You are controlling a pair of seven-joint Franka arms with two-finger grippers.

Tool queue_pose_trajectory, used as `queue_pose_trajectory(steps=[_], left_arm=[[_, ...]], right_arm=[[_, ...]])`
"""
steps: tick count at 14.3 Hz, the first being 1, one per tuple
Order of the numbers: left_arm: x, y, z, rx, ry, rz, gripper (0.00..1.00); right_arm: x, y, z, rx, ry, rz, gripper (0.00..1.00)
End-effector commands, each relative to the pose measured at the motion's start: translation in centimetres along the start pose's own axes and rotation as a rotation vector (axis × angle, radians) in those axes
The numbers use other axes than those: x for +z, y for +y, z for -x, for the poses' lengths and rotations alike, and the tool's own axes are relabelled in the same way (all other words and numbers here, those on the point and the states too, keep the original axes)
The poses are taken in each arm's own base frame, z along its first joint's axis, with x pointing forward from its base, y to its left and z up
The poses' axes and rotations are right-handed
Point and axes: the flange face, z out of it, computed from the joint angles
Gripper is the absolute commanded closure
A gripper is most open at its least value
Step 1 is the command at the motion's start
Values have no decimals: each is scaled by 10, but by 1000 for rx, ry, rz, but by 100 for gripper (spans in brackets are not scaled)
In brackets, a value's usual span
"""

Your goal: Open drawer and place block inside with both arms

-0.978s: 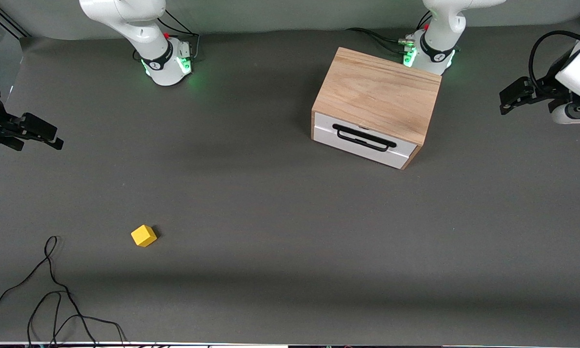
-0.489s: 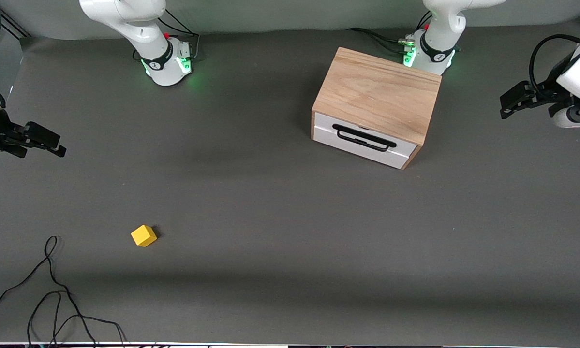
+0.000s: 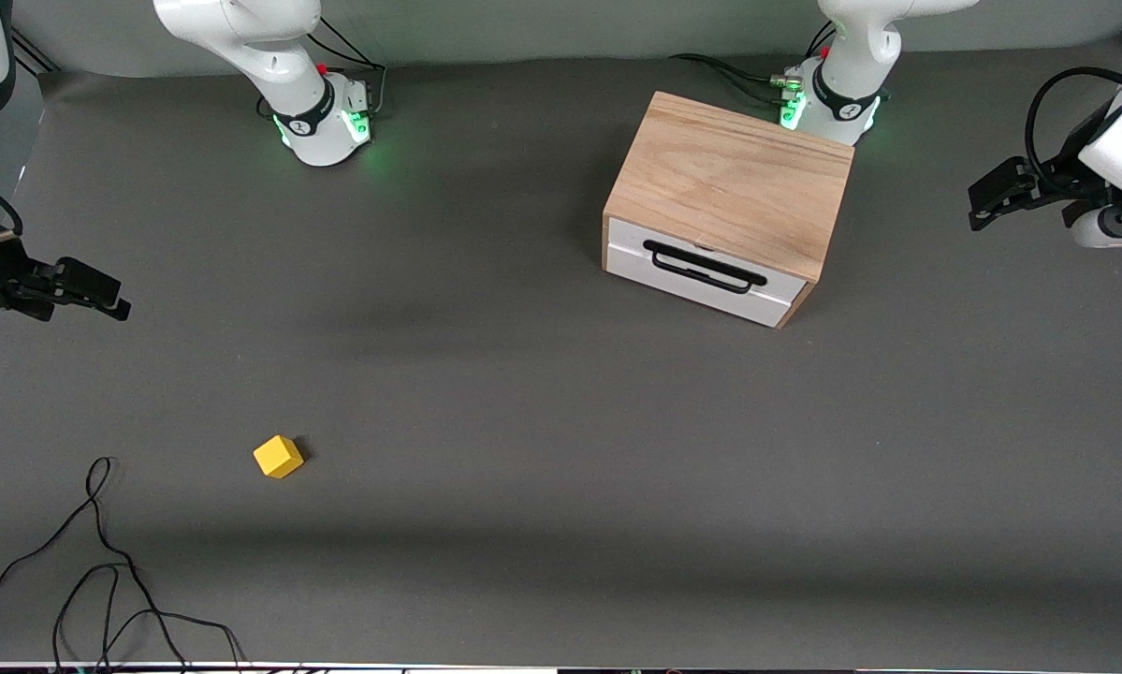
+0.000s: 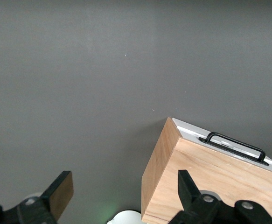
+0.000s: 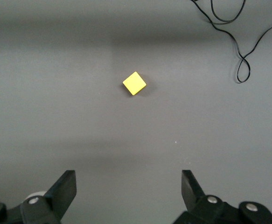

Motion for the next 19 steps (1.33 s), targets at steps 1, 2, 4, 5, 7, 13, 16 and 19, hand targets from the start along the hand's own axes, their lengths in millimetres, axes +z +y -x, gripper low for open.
queue_pose_trajectory(steps=[1, 2, 4, 5, 7, 13, 16, 19], left_arm=[[-3, -2, 1, 15, 8, 9, 0], [-3, -3, 0, 14, 8, 9, 0], [-3, -2, 1, 15, 8, 9, 0], [-3, -3, 0, 14, 8, 9, 0], [-3, -3, 1, 14, 5, 9, 0], [11, -2, -7, 20, -30, 5, 0], [14, 3, -8, 31, -39, 4, 0], [20, 30, -8, 16, -47, 3, 1]], right_arm=[[-4, 1, -17, -13, 24, 13, 0], [-3, 0, -22, -14, 27, 14, 0], [0, 0, -33, -17, 32, 14, 0], [0, 1, -38, -16, 37, 13, 0], [2, -1, -43, -17, 38, 10, 0], [11, -5, -39, -30, 6, 7, 0], [15, -3, -40, -29, -2, 9, 0], [20, -4, -40, -28, -10, 9, 0]])
